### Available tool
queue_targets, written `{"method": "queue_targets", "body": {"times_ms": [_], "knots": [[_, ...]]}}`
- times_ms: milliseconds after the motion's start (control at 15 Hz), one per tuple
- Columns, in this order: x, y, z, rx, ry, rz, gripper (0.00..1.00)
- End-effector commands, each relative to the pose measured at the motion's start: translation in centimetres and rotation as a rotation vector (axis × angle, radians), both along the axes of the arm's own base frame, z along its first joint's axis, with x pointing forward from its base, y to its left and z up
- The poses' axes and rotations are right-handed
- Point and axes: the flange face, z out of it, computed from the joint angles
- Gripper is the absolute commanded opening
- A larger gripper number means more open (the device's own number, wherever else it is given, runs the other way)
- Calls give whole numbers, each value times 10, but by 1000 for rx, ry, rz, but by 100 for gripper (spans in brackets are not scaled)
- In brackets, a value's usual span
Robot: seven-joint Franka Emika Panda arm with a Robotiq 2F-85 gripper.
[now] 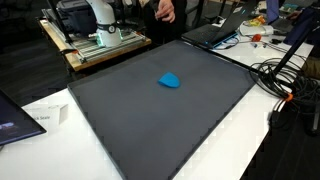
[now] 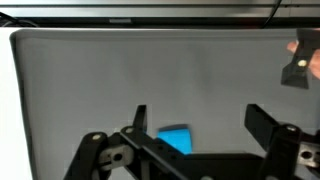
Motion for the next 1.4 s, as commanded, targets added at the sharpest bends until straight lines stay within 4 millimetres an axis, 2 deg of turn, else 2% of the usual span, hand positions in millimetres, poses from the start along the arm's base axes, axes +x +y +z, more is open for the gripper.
{"method": "queue_targets", "body": {"times_ms": [0,533,1067,1200,1267,1333], "knots": [[-2,15,2,90,9,47,100],[-16,-34,14,259,46,150,100],[-44,-91,34,390,87,235,100],[-49,-102,40,404,77,252,100],[-41,-94,30,366,91,230,100],[-43,-99,32,374,85,234,100]]}}
